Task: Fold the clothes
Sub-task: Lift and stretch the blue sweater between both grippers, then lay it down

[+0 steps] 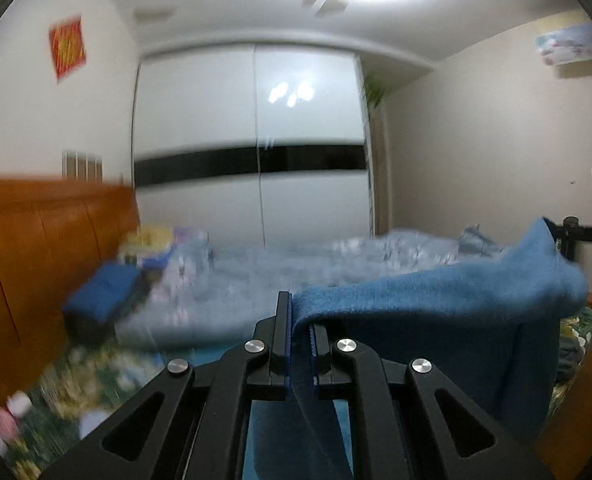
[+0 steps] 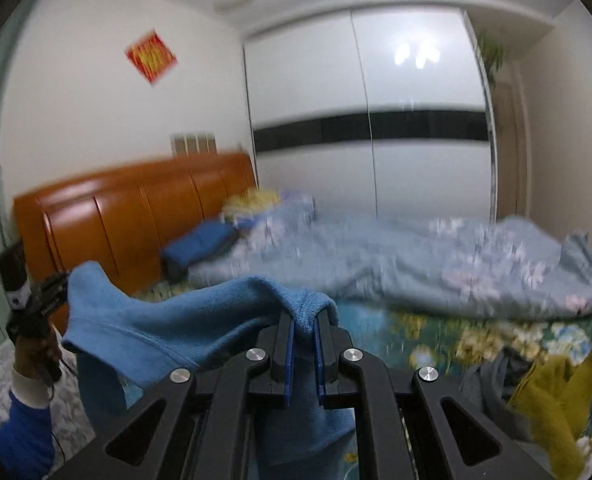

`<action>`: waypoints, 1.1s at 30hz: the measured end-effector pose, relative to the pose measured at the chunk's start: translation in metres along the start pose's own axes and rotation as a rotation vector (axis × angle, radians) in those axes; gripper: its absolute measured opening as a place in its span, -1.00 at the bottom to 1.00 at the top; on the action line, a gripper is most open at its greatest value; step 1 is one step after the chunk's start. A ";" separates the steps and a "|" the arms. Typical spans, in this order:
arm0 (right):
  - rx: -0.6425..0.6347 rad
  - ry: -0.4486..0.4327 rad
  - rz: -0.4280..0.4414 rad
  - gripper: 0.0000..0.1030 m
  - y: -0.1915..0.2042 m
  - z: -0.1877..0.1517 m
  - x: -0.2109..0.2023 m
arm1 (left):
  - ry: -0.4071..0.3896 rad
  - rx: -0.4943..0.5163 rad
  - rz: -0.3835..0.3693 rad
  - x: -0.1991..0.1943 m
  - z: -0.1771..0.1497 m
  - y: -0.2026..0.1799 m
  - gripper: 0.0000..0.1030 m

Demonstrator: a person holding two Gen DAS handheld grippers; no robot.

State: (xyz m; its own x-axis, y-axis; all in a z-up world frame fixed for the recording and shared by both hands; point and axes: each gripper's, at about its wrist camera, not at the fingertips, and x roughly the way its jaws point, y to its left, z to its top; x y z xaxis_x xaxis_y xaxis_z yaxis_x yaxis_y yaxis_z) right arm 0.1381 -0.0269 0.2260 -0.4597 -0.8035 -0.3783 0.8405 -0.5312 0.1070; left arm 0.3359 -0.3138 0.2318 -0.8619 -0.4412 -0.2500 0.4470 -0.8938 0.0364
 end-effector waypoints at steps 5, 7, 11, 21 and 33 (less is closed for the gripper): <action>0.027 0.176 -0.015 -0.83 -0.025 -0.020 0.102 | 0.215 -0.015 0.071 0.104 -0.052 0.015 -0.86; 0.044 0.227 -0.021 -0.83 -0.041 -0.026 0.142 | 0.283 -0.036 0.076 0.140 -0.071 0.022 -0.86; 0.076 0.323 -0.032 -0.83 -0.071 -0.038 0.220 | 0.372 -0.113 0.085 0.201 -0.096 0.043 -0.87; 0.161 0.515 -0.067 -0.83 -0.119 -0.068 0.378 | 0.575 -0.141 0.146 0.329 -0.148 0.069 -0.87; 0.215 0.652 -0.101 -0.83 -0.141 -0.113 0.465 | 0.682 -0.148 0.175 0.406 -0.191 0.077 -0.86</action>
State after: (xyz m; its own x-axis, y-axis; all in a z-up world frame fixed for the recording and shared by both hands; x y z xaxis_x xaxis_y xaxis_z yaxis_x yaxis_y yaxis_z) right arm -0.1617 -0.2948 -0.0692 -0.2097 -0.4578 -0.8640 0.6961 -0.6905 0.1969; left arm 0.0659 -0.5468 -0.0517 -0.4544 -0.3850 -0.8033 0.6341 -0.7732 0.0119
